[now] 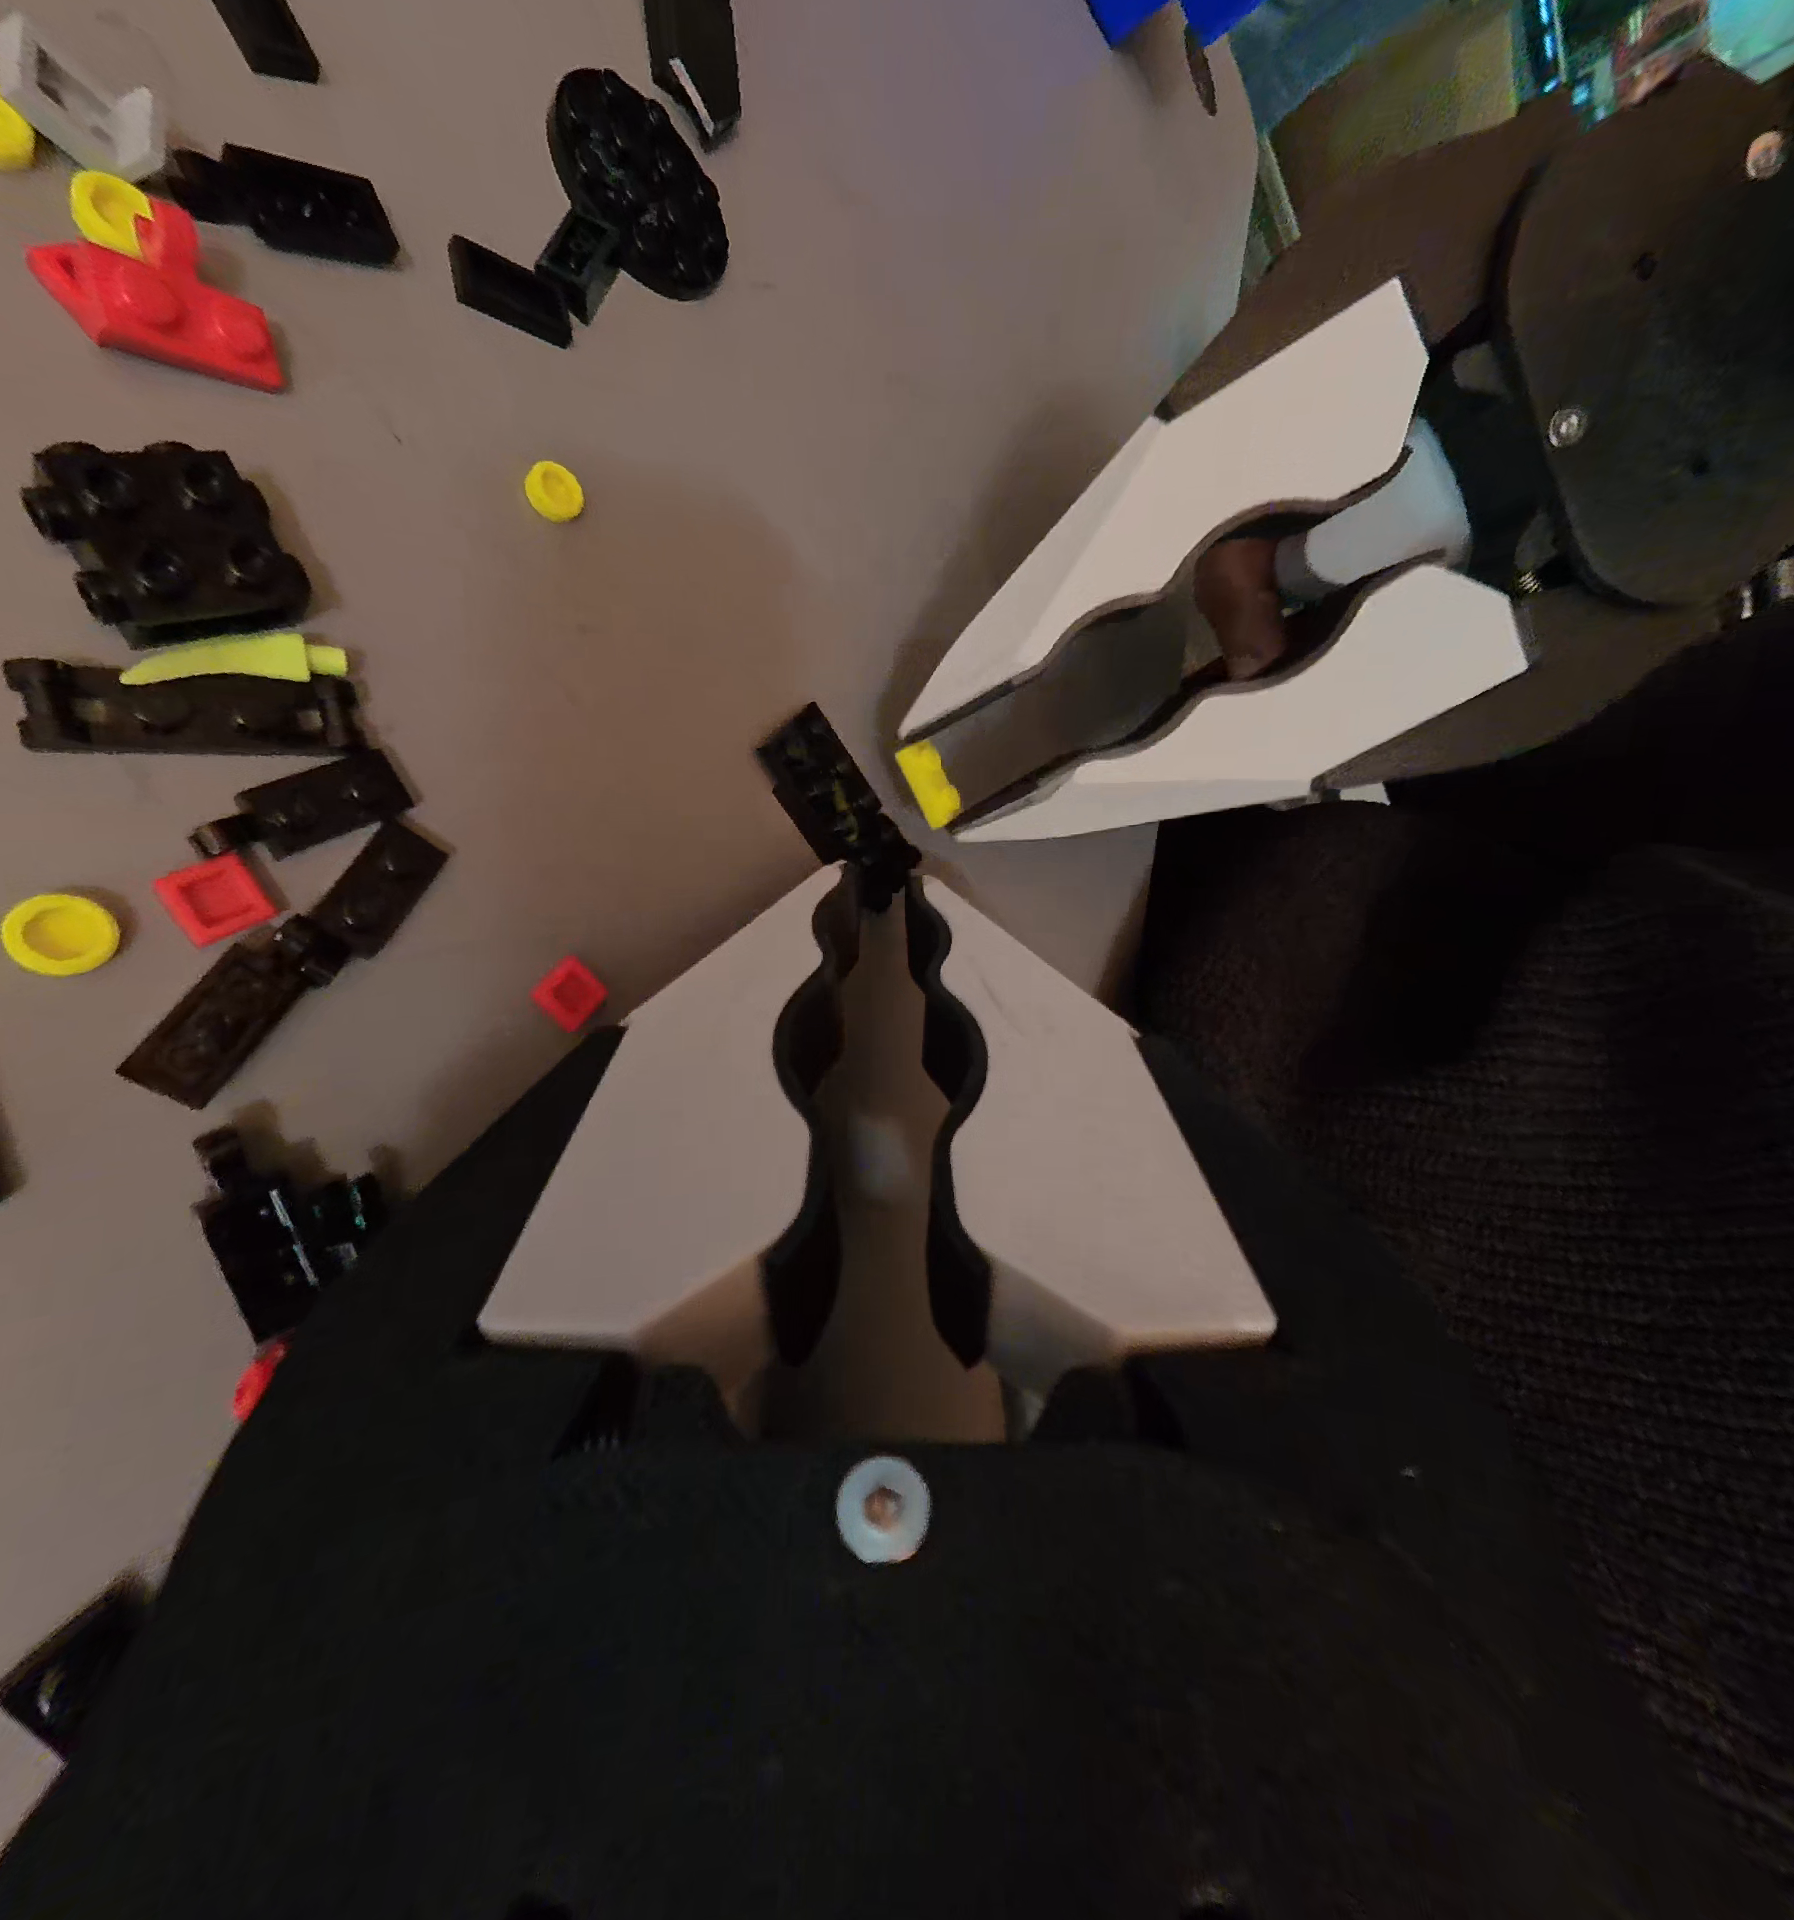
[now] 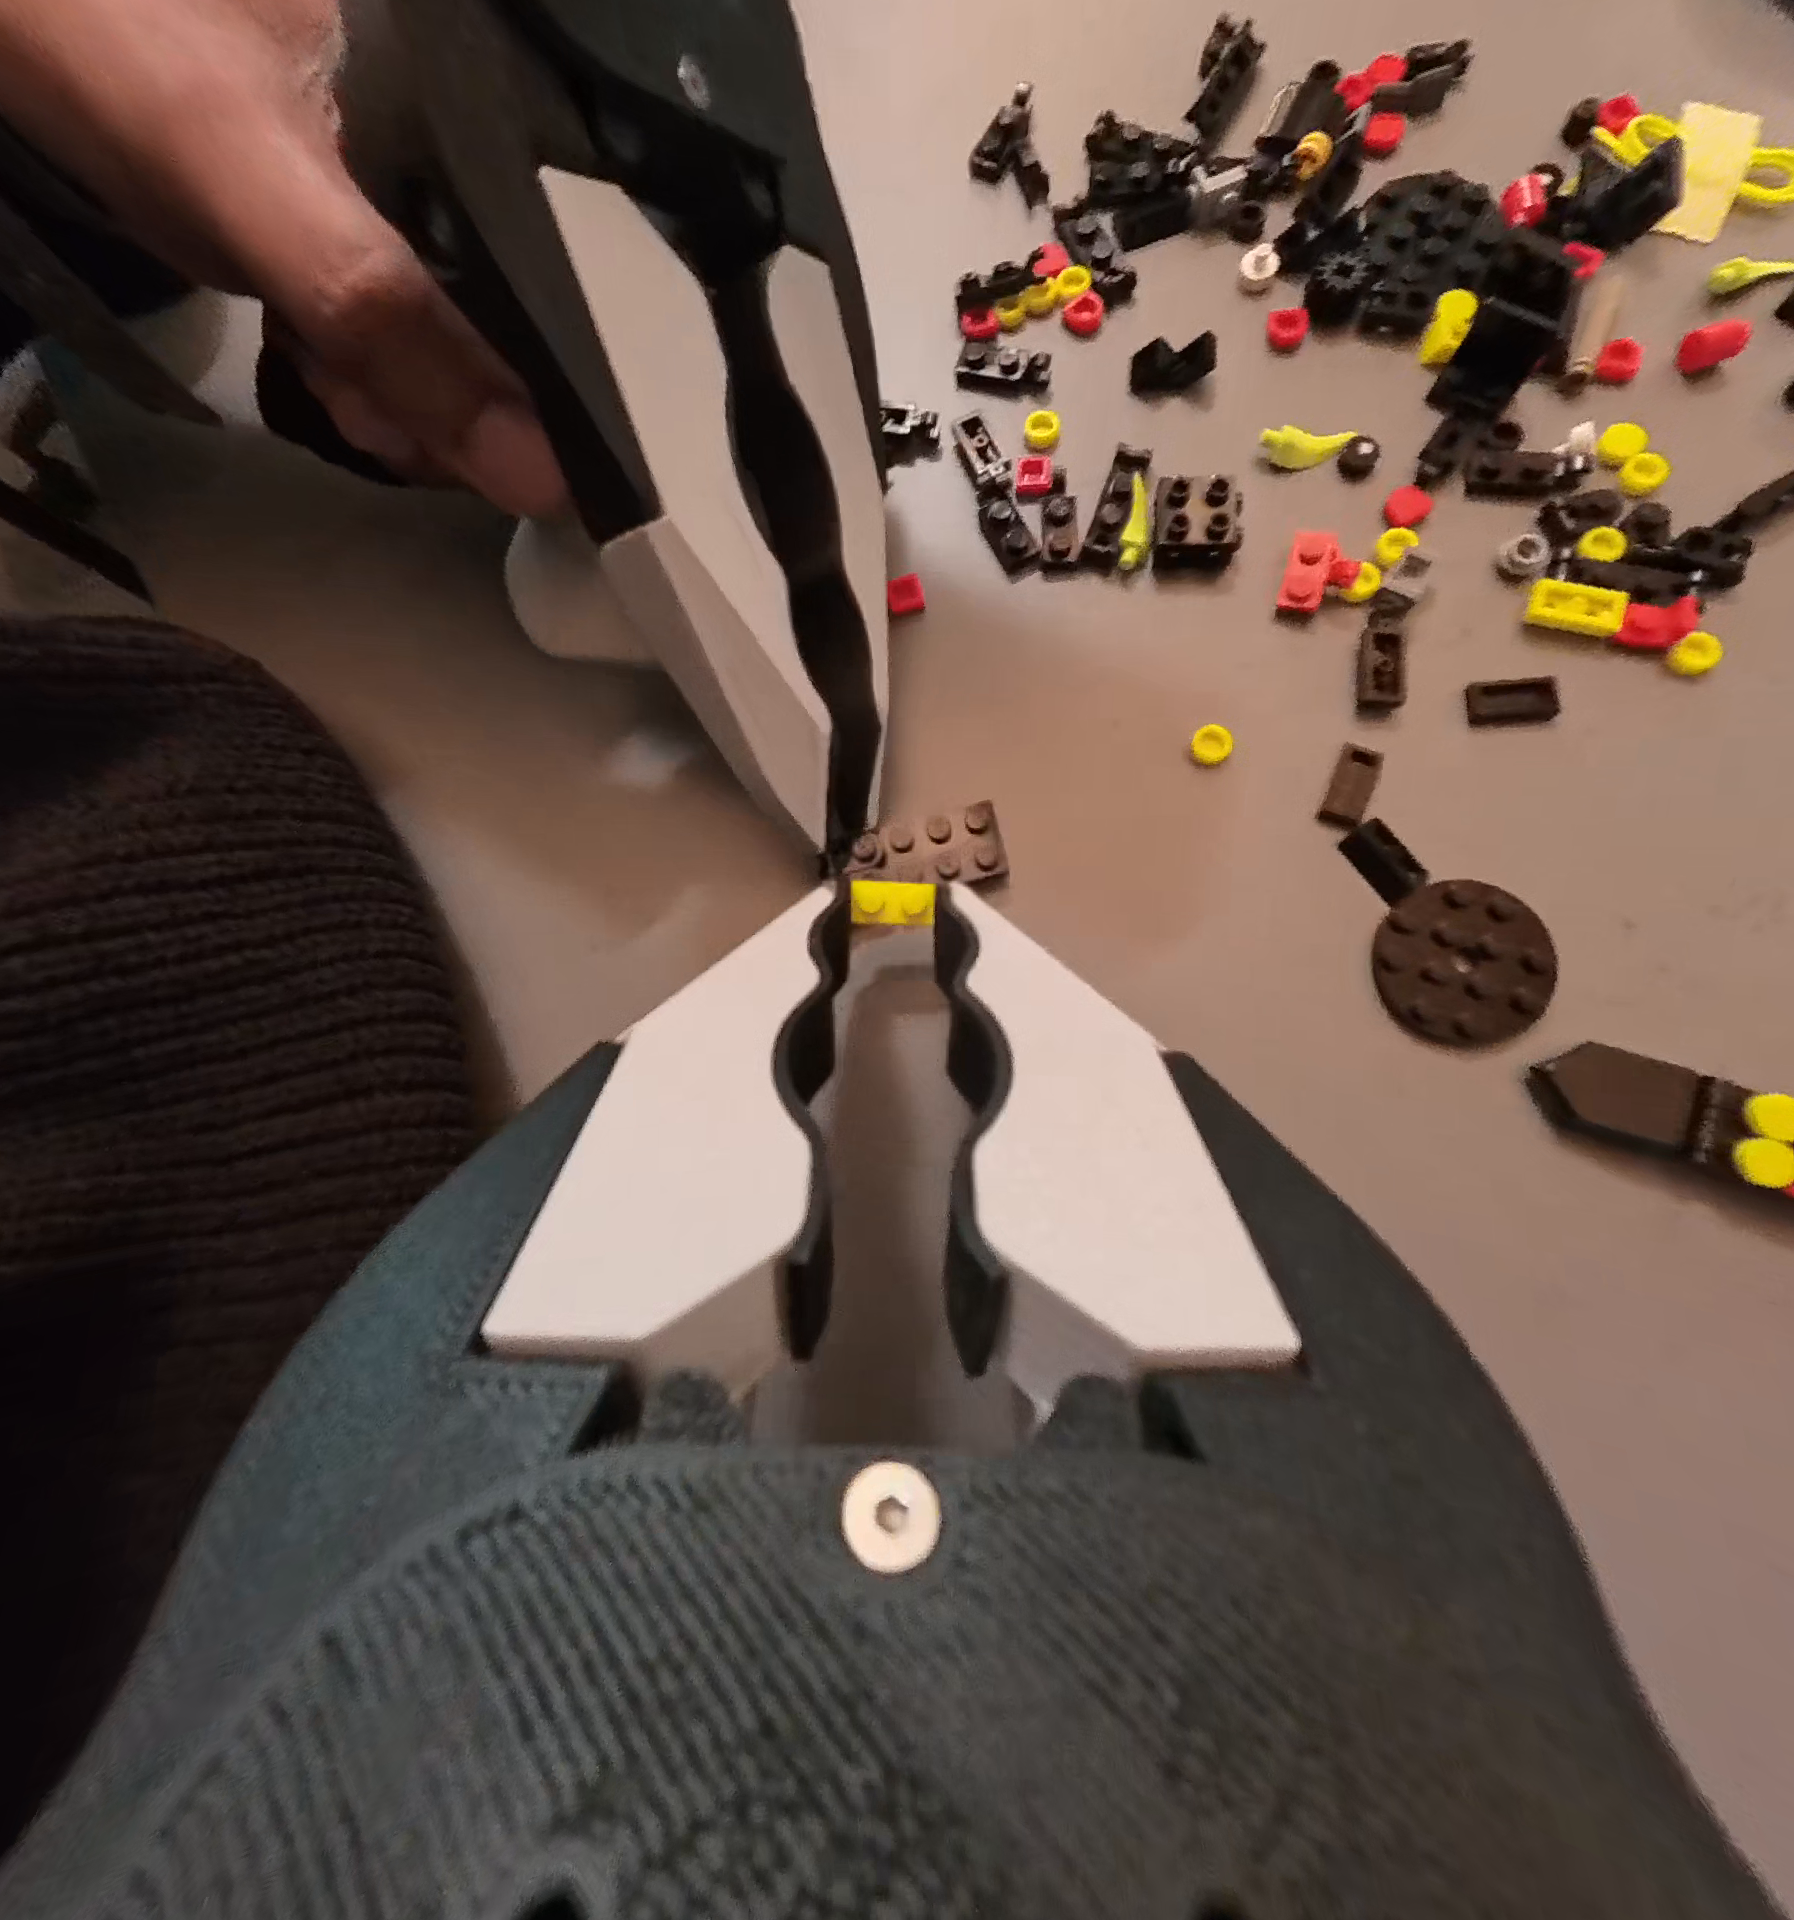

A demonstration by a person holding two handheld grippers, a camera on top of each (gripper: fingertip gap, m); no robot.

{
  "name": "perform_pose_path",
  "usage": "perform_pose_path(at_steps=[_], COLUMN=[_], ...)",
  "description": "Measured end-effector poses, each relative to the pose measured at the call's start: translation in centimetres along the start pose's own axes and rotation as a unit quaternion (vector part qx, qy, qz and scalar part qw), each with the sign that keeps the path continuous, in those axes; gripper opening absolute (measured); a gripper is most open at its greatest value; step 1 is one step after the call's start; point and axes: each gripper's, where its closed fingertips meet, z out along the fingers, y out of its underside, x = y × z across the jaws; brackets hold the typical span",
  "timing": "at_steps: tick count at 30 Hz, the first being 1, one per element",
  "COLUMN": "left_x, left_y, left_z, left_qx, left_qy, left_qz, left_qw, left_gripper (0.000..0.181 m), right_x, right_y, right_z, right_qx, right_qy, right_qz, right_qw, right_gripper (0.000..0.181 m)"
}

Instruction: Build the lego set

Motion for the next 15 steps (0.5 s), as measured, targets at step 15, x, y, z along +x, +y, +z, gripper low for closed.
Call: perform_pose_path(at_steps=[15], left_x=[-0.78], left_y=[-0.45], left_z=[-0.07], left_qx=[0.013], left_qy=[-0.011], left_qz=[-0.022], left_qw=[1.0], left_gripper=[0.005], right_x=[-0.17], right_y=[-0.56], right_z=[-0.09], right_qx=[0.002], right_qy=[-0.048], right_qz=[-0.092], right_qw=[0.995], right_gripper=[0.014])
